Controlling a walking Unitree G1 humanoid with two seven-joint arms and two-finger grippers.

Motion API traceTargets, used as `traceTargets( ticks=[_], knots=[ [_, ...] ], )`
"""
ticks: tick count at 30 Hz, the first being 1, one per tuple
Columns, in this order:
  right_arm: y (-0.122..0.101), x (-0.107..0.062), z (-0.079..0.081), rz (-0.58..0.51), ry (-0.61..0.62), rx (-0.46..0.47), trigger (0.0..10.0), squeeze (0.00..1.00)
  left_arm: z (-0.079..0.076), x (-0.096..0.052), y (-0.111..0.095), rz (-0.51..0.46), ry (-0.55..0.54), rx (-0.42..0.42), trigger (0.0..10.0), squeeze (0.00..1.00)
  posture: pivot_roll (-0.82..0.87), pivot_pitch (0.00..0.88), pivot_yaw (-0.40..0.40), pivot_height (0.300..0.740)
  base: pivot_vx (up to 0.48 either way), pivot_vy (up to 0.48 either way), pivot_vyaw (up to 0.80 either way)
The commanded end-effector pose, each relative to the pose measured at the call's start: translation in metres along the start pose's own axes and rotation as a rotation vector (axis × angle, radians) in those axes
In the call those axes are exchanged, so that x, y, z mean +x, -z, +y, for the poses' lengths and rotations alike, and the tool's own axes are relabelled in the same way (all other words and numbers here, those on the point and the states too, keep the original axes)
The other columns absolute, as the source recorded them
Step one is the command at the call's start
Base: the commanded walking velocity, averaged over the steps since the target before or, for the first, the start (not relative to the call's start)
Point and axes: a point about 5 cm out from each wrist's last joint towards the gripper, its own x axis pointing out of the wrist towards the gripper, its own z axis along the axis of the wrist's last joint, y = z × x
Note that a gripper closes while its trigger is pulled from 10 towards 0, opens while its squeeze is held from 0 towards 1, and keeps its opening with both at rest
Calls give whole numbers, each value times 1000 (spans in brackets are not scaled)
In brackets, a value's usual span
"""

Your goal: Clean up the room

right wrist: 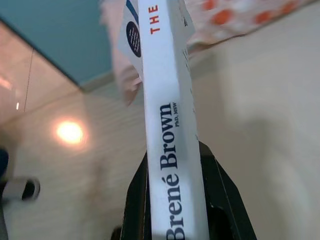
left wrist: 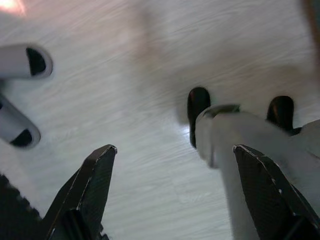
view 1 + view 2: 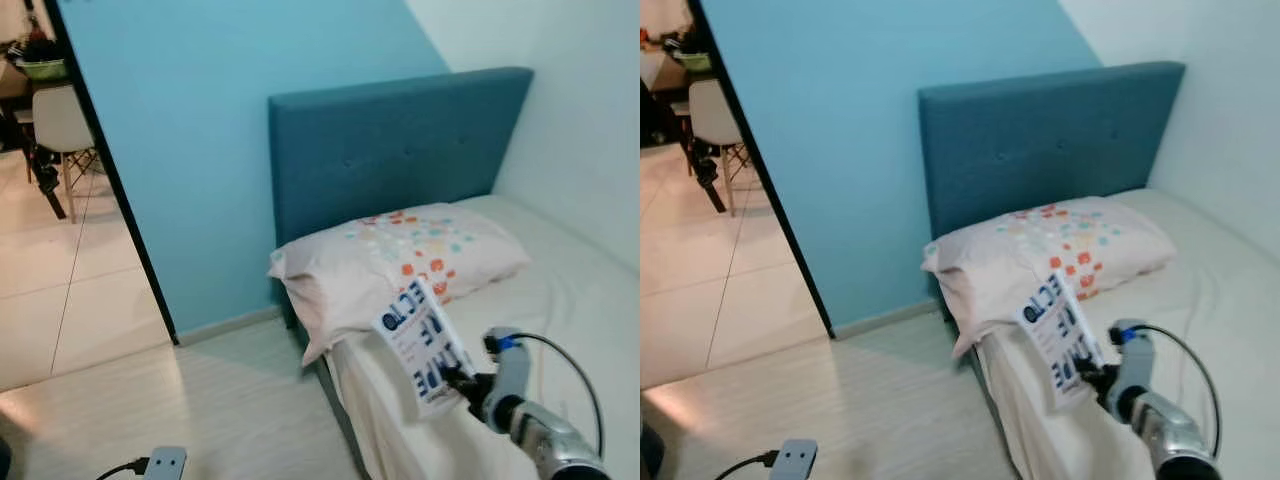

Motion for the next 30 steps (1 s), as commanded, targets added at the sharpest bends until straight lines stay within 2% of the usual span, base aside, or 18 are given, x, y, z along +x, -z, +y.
traceTargets(
  ticks=[1,8,10,13,17,19,25,27,28,29,30],
  knots=[
    [-5,4,6,-5,-55,24,10000,0,4,0,0,-2,-9,12,10000,0,-43,28,-31,730,0,0,0],
    [-12,12,17,-5,-167,119,10000,0,4,-1,6,9,-4,18,10000,0,-36,40,-36,700,0,0,0],
    [-12,12,17,-5,-167,119,10000,0,4,-1,6,9,-4,18,10000,0,-36,40,-36,700,0,0,0],
    [-20,19,29,7,-252,148,10000,0,6,-2,9,11,-7,24,10000,0,-25,65,-35,685,0,0,0],
    [-23,22,31,24,-247,138,10000,0,7,-2,11,14,-8,27,10000,0,-19,81,-33,675,0,0,0],
    [-29,25,28,39,-196,119,10000,0,11,-3,16,19,-11,31,10000,0,-8,115,-31,660,0,0,0],
    [-40,26,24,28,-159,103,10000,0,16,-4,18,16,-20,24,10000,0,5,145,-31,650,0,0,0],
    [-51,25,20,17,-130,74,10000,0,22,-4,4,-55,-34,-25,10000,0,27,189,-36,640,0,0,0],
    [-51,25,20,17,-130,74,10000,0,22,-4,4,-55,-34,-25,10000,0,27,189,-36,640,0,0,0],
    [-57,25,18,10,-121,57,10000,0,27,-4,-14,-131,-52,-58,10000,0,27,189,-36,635,0,0,0],
    [-65,24,15,-2,-116,48,10000,0,36,-5,-42,-246,-77,-92,10000,0,45,215,-42,630,0,0,0]
  ],
)
